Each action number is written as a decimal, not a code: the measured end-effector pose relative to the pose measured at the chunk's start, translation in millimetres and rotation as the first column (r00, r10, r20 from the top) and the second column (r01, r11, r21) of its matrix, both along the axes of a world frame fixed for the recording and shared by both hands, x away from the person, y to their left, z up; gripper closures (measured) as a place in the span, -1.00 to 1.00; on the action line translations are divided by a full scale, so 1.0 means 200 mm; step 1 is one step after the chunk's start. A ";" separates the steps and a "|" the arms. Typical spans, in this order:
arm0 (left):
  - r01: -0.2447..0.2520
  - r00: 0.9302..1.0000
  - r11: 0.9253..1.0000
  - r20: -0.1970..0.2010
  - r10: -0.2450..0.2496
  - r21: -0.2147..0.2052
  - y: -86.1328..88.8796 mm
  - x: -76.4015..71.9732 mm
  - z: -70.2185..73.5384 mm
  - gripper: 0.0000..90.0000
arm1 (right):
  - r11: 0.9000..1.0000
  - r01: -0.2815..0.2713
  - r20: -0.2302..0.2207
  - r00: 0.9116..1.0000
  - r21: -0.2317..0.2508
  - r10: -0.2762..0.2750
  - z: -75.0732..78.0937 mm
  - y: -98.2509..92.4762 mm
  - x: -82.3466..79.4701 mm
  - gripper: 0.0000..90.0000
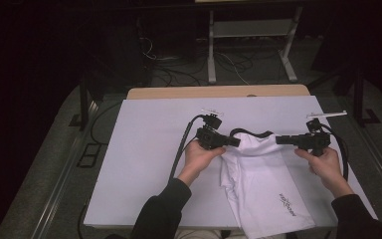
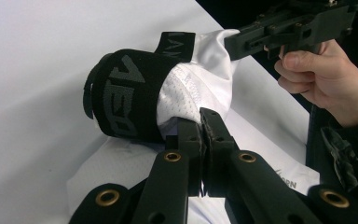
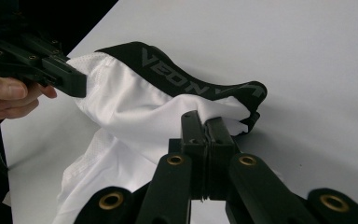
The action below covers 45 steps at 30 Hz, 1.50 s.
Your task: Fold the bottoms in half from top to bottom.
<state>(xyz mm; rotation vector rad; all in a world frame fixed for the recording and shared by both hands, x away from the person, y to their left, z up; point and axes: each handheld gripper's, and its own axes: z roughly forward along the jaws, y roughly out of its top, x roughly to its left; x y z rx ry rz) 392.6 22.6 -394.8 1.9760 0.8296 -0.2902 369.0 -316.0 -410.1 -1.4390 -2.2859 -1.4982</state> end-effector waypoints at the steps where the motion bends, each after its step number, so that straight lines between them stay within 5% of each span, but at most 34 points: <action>1: 0.004 1.000 1.000 0.000 -0.004 0.000 0.00 0.00 0.00 0.91 | 1.000 -0.001 -0.001 1.000 0.000 0.001 0.00 0.00 0.00 0.95; 13: 0.020 1.000 1.000 -0.004 -0.020 -0.014 0.01 -0.05 0.00 0.92 | 1.000 -0.026 0.003 1.000 -0.007 0.026 0.02 0.00 -0.05 0.95; 25: 0.049 0.998 0.995 -0.020 -0.051 -0.082 0.01 -0.13 -0.01 0.91 | 0.999 -0.032 0.003 0.999 -0.011 0.032 0.02 -0.01 -0.09 0.95; 45: 0.084 0.994 0.988 -0.061 -0.093 -0.133 0.01 -0.25 -0.07 0.91 | 0.998 -0.066 -0.007 0.998 -0.025 0.066 0.01 -0.01 -0.17 0.95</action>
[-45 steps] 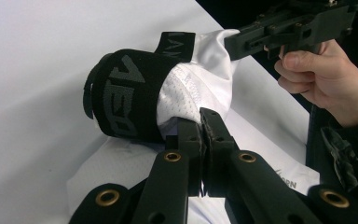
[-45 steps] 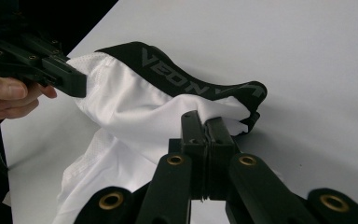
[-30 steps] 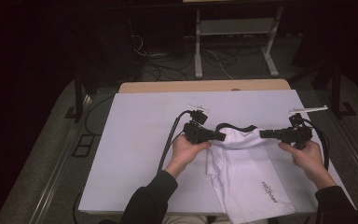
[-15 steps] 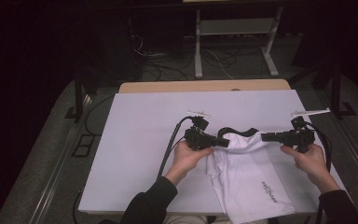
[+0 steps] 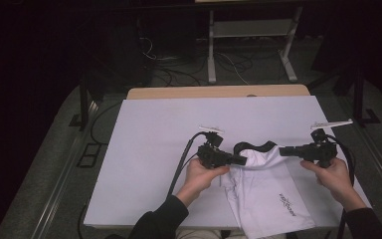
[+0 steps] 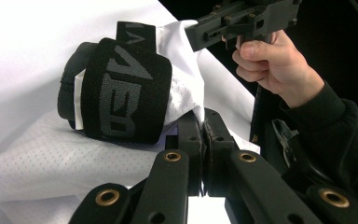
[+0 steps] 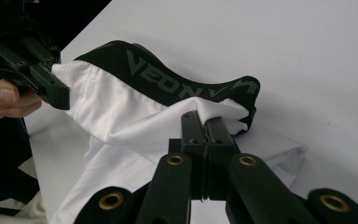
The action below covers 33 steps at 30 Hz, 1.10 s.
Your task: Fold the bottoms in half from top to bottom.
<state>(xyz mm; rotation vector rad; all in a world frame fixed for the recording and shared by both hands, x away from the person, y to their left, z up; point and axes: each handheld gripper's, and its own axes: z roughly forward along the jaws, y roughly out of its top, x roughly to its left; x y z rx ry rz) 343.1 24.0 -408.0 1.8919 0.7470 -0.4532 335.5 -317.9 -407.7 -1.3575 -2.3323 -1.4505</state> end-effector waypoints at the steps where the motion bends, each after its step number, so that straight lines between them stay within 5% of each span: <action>1: 0.000 1.000 1.000 -0.005 0.000 -0.005 0.00 -0.01 0.00 0.91 | 1.000 -0.002 -0.001 1.000 -0.002 0.002 0.00 0.00 0.00 0.95; 33: 0.011 0.996 0.996 -0.092 -0.019 -0.084 0.00 -0.21 -0.13 0.92 | 0.998 -0.052 -0.038 0.998 -0.046 0.050 -0.05 0.00 -0.12 0.95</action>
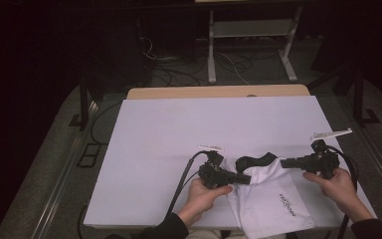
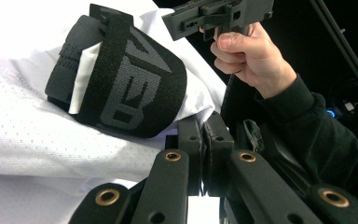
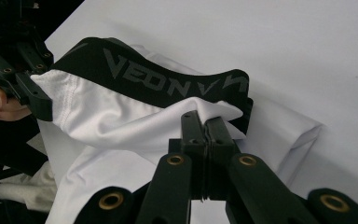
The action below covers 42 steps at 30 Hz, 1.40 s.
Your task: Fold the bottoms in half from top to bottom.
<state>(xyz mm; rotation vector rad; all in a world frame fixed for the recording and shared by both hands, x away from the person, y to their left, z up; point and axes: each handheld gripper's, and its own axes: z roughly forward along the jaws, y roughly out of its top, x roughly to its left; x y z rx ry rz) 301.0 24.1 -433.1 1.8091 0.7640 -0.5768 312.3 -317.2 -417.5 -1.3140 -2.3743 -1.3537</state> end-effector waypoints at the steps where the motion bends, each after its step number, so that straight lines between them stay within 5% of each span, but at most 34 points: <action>1: 0.002 1.000 1.000 -0.002 -0.002 -0.001 0.00 -0.01 -0.01 0.92 | 1.000 0.000 0.000 1.000 0.000 0.000 0.00 0.00 0.00 0.95; 22: -0.018 0.999 1.000 -0.051 0.017 -0.011 -0.02 -0.11 -0.14 0.92 | 0.999 -0.024 -0.067 0.997 -0.027 0.022 -0.06 0.00 -0.03 0.92; 32: -0.033 0.999 0.999 -0.036 0.033 0.015 -0.02 -0.14 -0.14 0.92 | 1.000 0.002 -0.051 0.999 -0.018 -0.003 -0.02 -0.02 -0.03 0.46; 42: -0.033 0.999 0.999 -0.043 0.034 0.020 -0.02 -0.14 -0.15 0.92 | 1.000 0.026 -0.061 0.998 -0.015 -0.027 -0.02 -0.01 0.05 0.34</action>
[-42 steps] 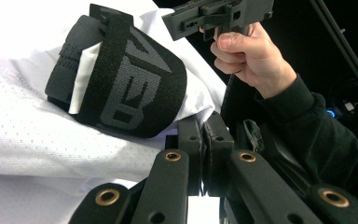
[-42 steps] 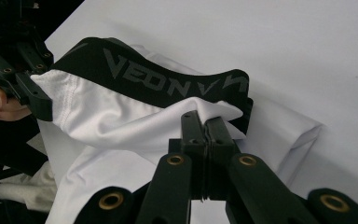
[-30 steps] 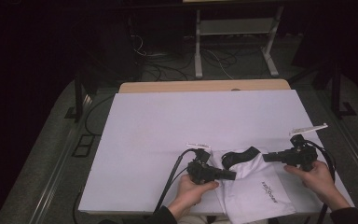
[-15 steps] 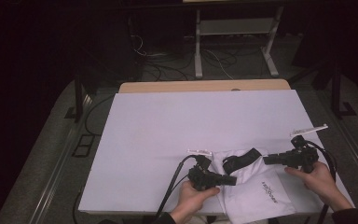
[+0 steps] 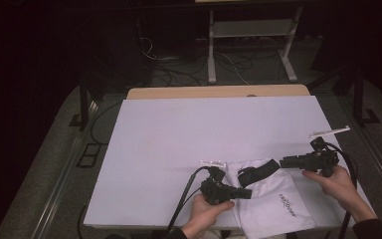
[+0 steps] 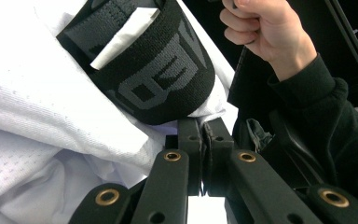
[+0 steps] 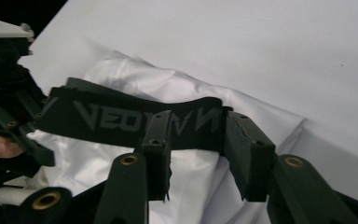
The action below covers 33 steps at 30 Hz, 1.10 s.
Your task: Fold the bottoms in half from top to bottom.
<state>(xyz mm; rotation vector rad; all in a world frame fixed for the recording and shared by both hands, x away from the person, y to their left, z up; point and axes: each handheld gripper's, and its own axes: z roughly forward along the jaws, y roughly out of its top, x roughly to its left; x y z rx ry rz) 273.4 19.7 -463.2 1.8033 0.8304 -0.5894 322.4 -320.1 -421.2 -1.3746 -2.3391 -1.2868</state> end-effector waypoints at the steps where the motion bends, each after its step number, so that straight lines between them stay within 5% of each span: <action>1: -0.001 1.000 1.000 0.000 0.001 0.000 0.00 0.00 0.00 0.92 | 1.000 -0.002 -0.004 1.000 -0.006 0.002 -0.01 0.00 0.01 0.33; 23: 0.027 1.000 1.000 -0.006 -0.027 0.011 -0.01 0.01 0.00 0.91 | 0.993 -0.103 -0.140 0.986 -0.050 0.096 -0.15 0.12 0.16 0.28; 33: 0.033 0.999 0.999 0.000 -0.033 0.010 -0.01 0.01 0.00 0.91 | 0.982 -0.164 -0.076 0.985 -0.091 0.157 -0.12 0.15 0.13 0.71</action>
